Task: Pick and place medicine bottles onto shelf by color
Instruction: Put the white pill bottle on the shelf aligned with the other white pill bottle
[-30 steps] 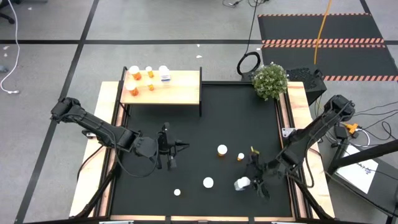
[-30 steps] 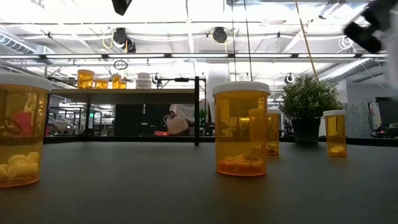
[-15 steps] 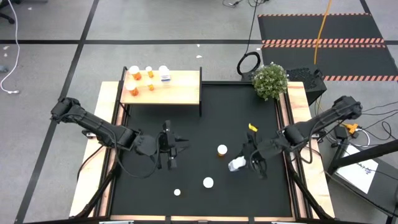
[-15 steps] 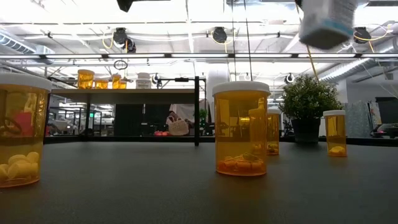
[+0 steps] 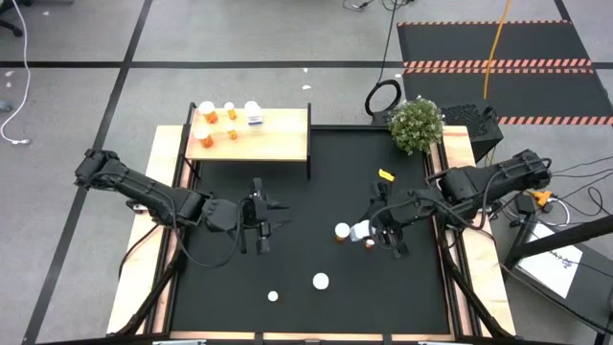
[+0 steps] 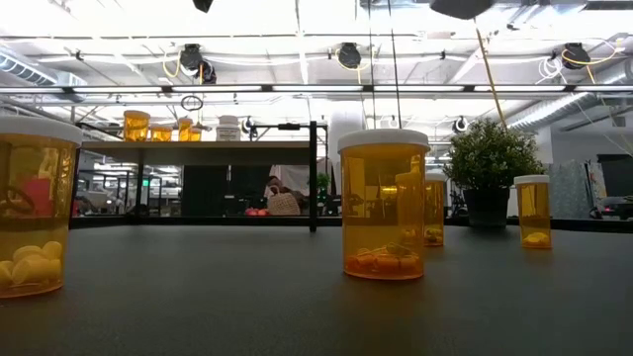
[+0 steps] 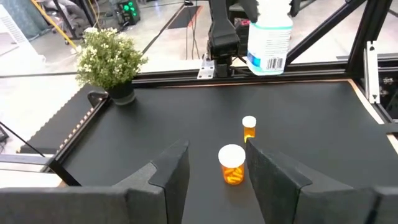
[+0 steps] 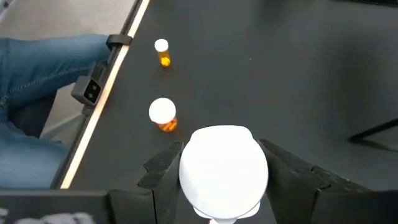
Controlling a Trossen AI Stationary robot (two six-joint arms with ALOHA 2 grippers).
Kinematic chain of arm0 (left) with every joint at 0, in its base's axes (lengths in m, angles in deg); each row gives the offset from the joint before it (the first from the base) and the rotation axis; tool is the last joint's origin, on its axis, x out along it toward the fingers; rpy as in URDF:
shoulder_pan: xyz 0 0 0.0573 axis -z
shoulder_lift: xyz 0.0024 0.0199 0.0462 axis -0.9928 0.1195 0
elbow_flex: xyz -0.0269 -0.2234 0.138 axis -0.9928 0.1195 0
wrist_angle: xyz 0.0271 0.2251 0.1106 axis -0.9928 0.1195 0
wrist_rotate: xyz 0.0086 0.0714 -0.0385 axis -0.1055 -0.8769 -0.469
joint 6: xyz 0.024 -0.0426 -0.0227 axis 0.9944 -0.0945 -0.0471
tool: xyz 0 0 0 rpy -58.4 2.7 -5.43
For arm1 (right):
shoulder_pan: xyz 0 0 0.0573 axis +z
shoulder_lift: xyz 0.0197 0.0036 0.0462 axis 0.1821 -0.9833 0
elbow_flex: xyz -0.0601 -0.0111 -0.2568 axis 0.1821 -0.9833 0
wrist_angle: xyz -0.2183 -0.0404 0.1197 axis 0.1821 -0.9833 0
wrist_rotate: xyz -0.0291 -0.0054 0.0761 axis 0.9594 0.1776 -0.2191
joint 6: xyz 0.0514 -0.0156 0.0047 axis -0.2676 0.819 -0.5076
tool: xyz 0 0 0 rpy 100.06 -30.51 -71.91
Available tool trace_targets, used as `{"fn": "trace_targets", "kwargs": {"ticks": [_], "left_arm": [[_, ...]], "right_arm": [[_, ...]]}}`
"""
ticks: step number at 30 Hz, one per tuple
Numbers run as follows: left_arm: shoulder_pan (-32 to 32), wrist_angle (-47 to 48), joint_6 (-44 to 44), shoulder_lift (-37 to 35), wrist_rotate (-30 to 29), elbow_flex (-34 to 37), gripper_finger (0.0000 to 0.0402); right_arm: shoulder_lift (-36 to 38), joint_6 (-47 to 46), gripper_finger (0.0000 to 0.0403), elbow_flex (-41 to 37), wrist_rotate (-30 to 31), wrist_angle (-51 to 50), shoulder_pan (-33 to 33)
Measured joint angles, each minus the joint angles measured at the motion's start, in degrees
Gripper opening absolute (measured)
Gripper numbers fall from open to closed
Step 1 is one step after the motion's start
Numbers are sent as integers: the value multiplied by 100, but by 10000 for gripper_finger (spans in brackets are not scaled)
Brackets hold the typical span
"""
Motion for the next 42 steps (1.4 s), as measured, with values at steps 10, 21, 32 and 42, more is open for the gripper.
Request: {"fn": "trace_targets", "kwargs": {"ticks": [10,21,32,42], "left_arm": [[0,-32,-123,0,412,0,180],[0,-699,-96,102,1390,-4,288],[-122,-1365,-203,360,1411,-7,382],[-334,-1497,-211,577,2170,-6,395]], "right_arm": [[-150,493,189,27,-90,206,-42],[-152,2119,188,21,-89,994,-40],[-304,3963,188,14,-96,1619,-40],[-933,5189,189,14,-99,1956,-35]]}}
